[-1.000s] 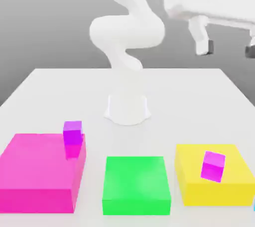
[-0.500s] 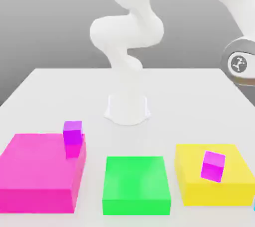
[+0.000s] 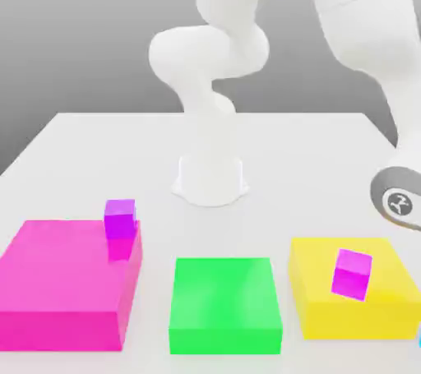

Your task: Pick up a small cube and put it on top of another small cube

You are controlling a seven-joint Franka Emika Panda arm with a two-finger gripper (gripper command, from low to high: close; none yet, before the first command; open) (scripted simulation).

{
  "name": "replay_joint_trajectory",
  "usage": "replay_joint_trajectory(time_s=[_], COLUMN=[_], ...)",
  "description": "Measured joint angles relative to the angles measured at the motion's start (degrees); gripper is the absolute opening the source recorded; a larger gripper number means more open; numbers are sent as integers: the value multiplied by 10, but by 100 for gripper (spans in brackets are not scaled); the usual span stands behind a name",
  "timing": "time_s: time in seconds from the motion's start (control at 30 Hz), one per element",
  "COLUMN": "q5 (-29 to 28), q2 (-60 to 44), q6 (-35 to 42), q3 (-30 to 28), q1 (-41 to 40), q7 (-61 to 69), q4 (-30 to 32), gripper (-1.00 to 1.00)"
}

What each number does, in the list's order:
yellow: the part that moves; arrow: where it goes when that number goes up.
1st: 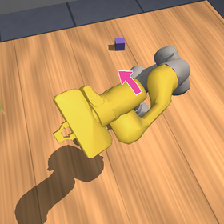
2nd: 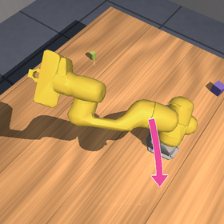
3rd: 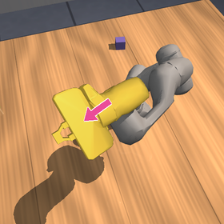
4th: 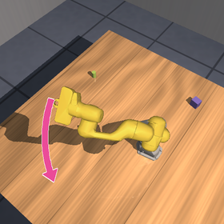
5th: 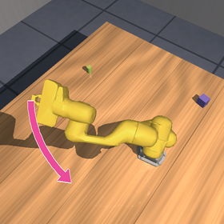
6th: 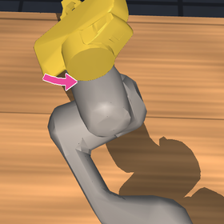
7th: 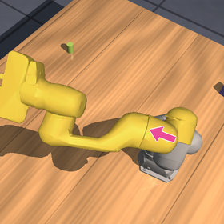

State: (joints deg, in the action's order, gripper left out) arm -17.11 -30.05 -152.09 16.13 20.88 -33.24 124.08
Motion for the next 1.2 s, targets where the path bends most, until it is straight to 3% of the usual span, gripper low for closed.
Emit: replay_joint_trajectory(time_s=[0.13, 0.3, 1.03, 1.2], q5=[51, 110, 132, 139], q2=[63, 162, 612, 581], q6=[41, 71, 182, 107], q3=[41, 24, -194, -207], q1=[-24, -70, -440, -470], q7=[31, 1, -419, -444], q4=[18, 79, 410, 453], gripper=[-100, -100, -100, -100])
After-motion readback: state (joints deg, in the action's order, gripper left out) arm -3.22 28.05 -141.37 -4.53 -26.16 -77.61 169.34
